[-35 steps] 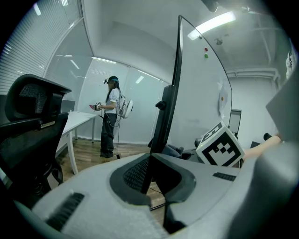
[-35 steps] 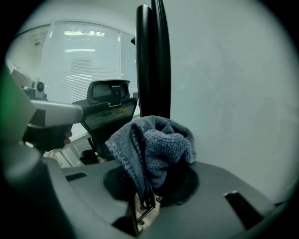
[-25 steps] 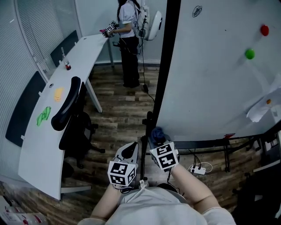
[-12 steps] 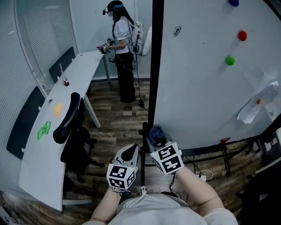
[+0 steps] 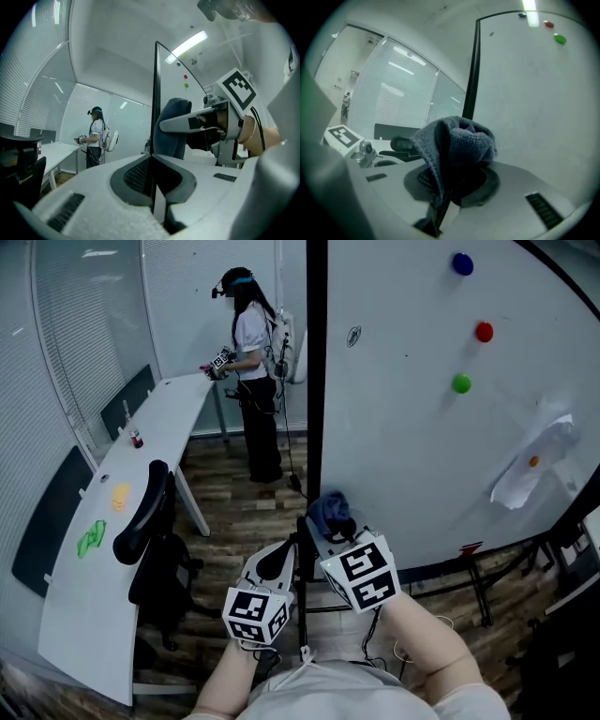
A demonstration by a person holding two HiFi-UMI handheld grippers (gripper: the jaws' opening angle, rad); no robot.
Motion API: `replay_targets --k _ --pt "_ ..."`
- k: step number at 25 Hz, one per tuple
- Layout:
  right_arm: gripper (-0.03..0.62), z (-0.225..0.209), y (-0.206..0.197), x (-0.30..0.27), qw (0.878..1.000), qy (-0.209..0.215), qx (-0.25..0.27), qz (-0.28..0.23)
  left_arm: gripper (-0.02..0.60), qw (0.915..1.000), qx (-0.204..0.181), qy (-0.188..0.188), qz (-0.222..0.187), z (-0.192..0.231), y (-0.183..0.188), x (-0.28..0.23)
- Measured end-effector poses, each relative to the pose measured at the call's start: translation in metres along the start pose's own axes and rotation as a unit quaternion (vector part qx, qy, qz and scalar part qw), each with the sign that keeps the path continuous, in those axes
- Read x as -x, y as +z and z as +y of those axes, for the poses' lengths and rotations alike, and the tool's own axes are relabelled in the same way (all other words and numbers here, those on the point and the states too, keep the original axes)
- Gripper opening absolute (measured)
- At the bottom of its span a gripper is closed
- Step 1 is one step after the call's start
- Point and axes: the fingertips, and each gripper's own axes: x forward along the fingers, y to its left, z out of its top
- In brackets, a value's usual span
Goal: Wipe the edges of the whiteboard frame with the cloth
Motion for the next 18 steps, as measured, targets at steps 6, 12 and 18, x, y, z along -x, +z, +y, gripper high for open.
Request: replay_targets --k 6,12,18 --pt "0.077 -0.013 0.061 0.015 0.999 0.021 0.004 -0.047 0.018 0.9994 -0.027 -0.011 -0.017 -0.007 0.024 -0.003" --pt "0.076 -0.019 0.105 0.023 0.997 0.010 0.039 -0.066 0.018 0.9988 -0.021 -0.013 -0.041 -0.006 0.043 -0.006" --pt "0.076 -0.029 0.145 0.031 0.994 -0.012 0.060 -0.090 0.018 0.9977 -0.049 -0.008 -0.047 -0.007 0.068 -0.016"
